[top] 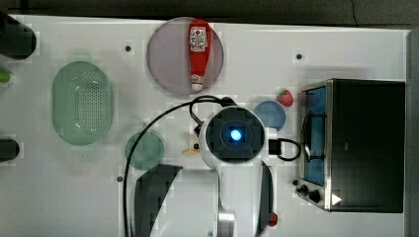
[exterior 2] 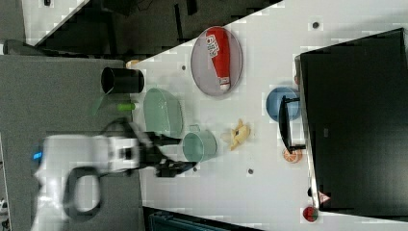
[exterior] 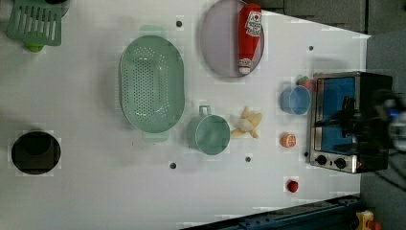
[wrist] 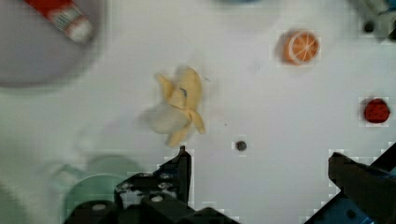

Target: Pick banana from table and place on oven.

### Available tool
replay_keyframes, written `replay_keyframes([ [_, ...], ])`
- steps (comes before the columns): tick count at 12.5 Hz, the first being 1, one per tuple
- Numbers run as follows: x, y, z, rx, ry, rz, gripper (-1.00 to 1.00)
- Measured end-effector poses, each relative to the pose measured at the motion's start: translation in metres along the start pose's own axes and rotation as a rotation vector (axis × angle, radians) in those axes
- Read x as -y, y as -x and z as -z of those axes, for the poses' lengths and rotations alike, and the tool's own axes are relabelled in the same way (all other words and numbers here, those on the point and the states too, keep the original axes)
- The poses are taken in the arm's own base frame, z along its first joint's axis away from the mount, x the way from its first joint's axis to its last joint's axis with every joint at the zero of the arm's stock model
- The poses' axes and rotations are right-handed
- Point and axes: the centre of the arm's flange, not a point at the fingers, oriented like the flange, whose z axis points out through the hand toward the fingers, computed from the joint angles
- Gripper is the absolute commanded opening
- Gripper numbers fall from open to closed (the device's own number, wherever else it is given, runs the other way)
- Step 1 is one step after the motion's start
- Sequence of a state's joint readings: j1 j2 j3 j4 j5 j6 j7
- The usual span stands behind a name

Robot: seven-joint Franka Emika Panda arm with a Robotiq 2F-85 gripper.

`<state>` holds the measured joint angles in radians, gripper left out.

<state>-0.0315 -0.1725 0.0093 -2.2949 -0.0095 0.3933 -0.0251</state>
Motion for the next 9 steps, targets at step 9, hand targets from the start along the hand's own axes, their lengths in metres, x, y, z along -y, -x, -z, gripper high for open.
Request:
replay_keyframes([
  [9, 0.047, -0.013, -0.126, -0.077, -0.041, 0.07, 1.0],
])
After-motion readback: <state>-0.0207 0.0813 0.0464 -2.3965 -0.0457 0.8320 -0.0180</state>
